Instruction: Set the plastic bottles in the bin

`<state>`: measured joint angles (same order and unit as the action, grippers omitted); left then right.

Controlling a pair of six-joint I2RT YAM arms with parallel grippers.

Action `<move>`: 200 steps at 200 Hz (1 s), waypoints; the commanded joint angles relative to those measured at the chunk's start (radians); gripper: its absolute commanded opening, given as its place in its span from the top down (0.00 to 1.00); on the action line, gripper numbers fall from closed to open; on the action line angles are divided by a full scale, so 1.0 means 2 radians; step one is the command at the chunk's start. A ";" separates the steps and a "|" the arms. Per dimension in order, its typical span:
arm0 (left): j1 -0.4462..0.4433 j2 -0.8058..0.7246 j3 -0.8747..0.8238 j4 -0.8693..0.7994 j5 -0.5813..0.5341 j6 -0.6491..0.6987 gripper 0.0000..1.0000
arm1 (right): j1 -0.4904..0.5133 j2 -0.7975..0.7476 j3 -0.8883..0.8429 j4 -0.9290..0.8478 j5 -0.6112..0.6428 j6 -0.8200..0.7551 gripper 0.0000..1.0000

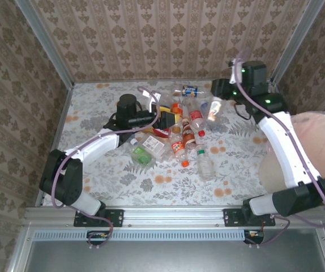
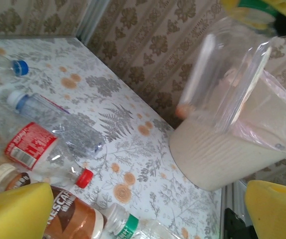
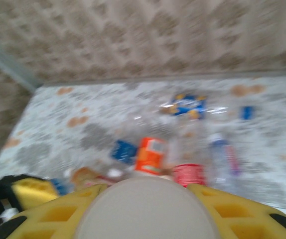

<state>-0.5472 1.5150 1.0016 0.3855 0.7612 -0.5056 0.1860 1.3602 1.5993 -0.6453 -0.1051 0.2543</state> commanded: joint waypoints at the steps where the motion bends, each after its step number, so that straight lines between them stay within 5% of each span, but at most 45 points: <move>1: 0.007 -0.024 -0.007 0.025 -0.029 -0.008 0.00 | -0.018 -0.042 0.047 -0.062 0.108 -0.067 0.77; 85: 0.011 -0.024 -0.026 0.036 -0.096 -0.030 0.00 | -0.114 -0.084 0.116 -0.136 0.317 -0.136 0.78; 131: 0.011 -0.021 -0.022 0.027 -0.104 -0.031 0.00 | -0.198 -0.102 0.078 -0.155 0.326 -0.120 0.79; 200: 0.012 0.004 0.021 -0.015 -0.085 -0.025 0.00 | -0.301 -0.174 -0.131 -0.010 0.294 -0.087 0.80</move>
<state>-0.5285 1.5032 0.9741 0.3992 0.5644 -0.5617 -0.3729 1.0702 1.4525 -0.8150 0.5049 0.0376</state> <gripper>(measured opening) 0.999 0.428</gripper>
